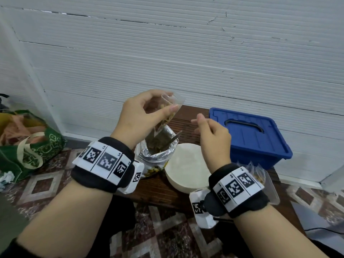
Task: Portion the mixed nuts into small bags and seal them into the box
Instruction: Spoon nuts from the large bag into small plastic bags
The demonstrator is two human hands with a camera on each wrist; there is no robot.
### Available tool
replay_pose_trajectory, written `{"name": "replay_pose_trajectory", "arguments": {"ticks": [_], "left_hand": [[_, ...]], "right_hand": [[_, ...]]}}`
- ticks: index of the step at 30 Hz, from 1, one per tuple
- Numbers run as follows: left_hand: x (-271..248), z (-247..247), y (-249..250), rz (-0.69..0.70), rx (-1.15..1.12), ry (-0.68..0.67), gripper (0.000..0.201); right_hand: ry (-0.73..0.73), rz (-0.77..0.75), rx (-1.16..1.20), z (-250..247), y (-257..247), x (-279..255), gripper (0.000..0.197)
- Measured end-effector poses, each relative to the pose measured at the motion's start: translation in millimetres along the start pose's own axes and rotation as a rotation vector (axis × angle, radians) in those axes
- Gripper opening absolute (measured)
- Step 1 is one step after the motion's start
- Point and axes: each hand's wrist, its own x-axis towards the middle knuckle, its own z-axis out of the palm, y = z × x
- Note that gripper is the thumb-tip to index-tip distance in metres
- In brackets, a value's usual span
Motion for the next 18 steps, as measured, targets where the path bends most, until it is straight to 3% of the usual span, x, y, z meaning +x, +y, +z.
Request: {"name": "replay_pose_trajectory", "arguments": {"ticks": [3,7,9,12,18], "left_hand": [[-4,20,5,0.022,0.028,-0.063,0.039],[-14,52,13,0.058,0.014,-0.119,0.034],[-22,69,15,0.065,-0.013,-0.143,0.032],[-32,91,14,0.045,-0.039,-0.207,0.034],[-47,127,-2,-0.075,0.019,-0.386,0.046]], "right_hand": [[0.025,0.048,0.145,-22,-16,4,0.037],[-0.044,0.075,0.166,-57,-27,6,0.039],[-0.075,0.044,0.106,-72,-24,5,0.041],[-0.068,0.030,0.004,-91,-14,3,0.026],[-0.013,0.067,-0.169,-125,16,-1,0.030]]}}
